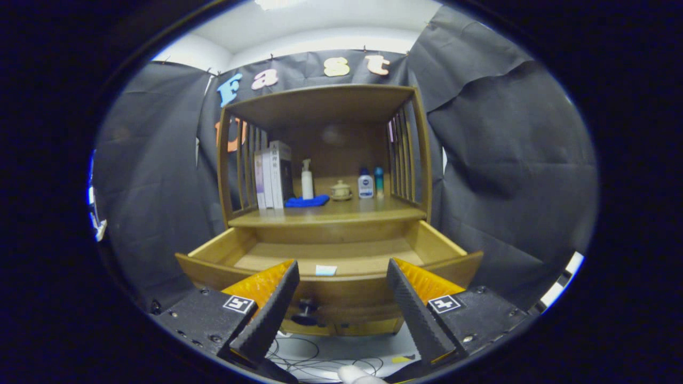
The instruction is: Pull open the drawer, take out the items inside it, and place them on the countertop above the cabinet.
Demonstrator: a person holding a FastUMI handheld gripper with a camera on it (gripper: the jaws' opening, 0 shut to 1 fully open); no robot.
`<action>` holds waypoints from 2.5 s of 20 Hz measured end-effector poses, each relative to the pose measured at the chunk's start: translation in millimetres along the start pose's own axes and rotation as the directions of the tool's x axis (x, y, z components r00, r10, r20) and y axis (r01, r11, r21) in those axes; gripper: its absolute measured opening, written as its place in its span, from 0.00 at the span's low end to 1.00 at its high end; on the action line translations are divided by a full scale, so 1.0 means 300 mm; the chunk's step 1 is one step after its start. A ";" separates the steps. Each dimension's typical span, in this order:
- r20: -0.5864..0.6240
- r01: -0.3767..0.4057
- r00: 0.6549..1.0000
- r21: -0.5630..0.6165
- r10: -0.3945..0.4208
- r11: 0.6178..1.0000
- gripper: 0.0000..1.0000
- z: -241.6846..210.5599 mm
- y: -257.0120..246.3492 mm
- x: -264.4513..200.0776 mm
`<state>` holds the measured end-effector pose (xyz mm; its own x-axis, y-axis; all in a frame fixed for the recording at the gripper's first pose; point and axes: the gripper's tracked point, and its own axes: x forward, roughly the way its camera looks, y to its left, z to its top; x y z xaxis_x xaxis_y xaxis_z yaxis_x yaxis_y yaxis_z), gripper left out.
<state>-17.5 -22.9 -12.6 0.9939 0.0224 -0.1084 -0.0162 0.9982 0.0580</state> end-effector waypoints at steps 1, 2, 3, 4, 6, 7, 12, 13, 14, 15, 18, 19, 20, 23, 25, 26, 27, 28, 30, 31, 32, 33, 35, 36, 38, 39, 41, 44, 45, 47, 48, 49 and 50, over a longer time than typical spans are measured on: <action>0.013 -0.005 1.000 -0.001 0.005 1.000 1.00 0.046 0.002 0.022; 0.019 -0.008 1.000 -0.007 0.008 1.000 1.00 0.092 0.004 0.047; 0.029 -0.009 1.000 -0.014 0.009 1.000 1.00 0.136 0.009 0.076; 0.036 -0.009 0.999 -0.015 0.009 1.000 1.00 0.183 0.016 0.108; 0.034 -0.022 0.999 -0.016 0.023 1.000 1.00 0.258 0.047 0.184; 0.021 -0.030 0.999 -0.024 0.031 0.999 1.00 0.279 0.060 0.228; -0.091 -0.073 0.994 -0.064 0.067 0.995 1.00 0.325 0.133 0.436; -0.133 -0.073 0.989 -0.053 0.065 0.996 1.00 0.312 0.146 0.471; -0.167 -0.093 0.982 -0.036 0.086 0.995 1.00 0.302 0.170 0.505; -0.218 -0.099 0.972 -0.031 0.090 0.995 1.00 0.281 0.182 0.551; -0.356 -0.082 0.932 -0.032 0.065 0.996 1.00 0.207 0.184 0.638; -0.415 -0.074 0.908 -0.026 0.057 0.997 1.00 0.169 0.183 0.661; -0.467 -0.069 0.883 -0.018 0.053 0.997 1.00 0.133 0.181 0.676; -0.628 -0.054 0.777 -0.002 0.041 0.999 1.00 -0.006 0.179 0.698; -0.717 -0.039 0.696 0.007 0.032 0.999 1.00 -0.115 0.188 0.709; -0.753 -0.042 0.657 -0.001 0.027 0.999 1.00 -0.157 0.186 0.698; -0.782 -0.045 0.623 -0.016 0.016 0.999 0.99 -0.205 0.180 0.699; -0.806 -0.047 0.592 -0.027 0.006 0.999 0.99 -0.237 0.169 0.691; -0.853 -0.042 0.520 -0.063 -0.032 0.997 1.00 -0.304 0.147 0.683; -0.872 -0.041 0.488 -0.062 -0.034 0.997 1.00 -0.343 0.152 0.670; -0.892 -0.032 0.450 -0.057 -0.036 0.998 1.00 -0.368 0.151 0.651; -0.908 -0.016 0.417 -0.057 -0.045 0.998 0.99 -0.384 0.145 0.636; -0.921 -0.004 0.384 -0.080 -0.072 0.997 0.99 -0.416 0.128 0.628; -0.927 0.004 0.367 -0.087 -0.083 0.996 0.99 -0.425 0.120 0.618; -0.937 0.025 0.340 -0.072 -0.077 0.997 0.96 -0.455 0.112 0.604; -0.942 0.039 0.326 -0.074 -0.082 0.997 0.93 -0.454 0.115 0.598; -0.943 0.047 0.323 -0.072 -0.083 0.996 0.81 -0.461 0.115 0.598; -0.942 0.065 0.322 -0.084 -0.101 0.994 0.57 -0.456 0.101 0.592; -0.942 0.069 0.321 -0.083 -0.101 0.994 0.53 -0.475 0.101 0.595; -0.941 0.071 0.326 -0.070 -0.090 0.995 0.48 -0.467 0.107 0.592; -0.939 0.067 0.334 -0.064 -0.083 0.996 0.46 -0.459 0.109 0.591; -0.936 0.061 0.344 -0.053 -0.071 0.997 0.46 -0.448 0.114 0.587; -0.934 0.061 0.353 -0.046 -0.065 0.997 0.45 -0.434 0.114 0.585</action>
<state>142.2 22.5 -158.8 0.2493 -0.0046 -0.9684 0.0396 0.9992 0.0055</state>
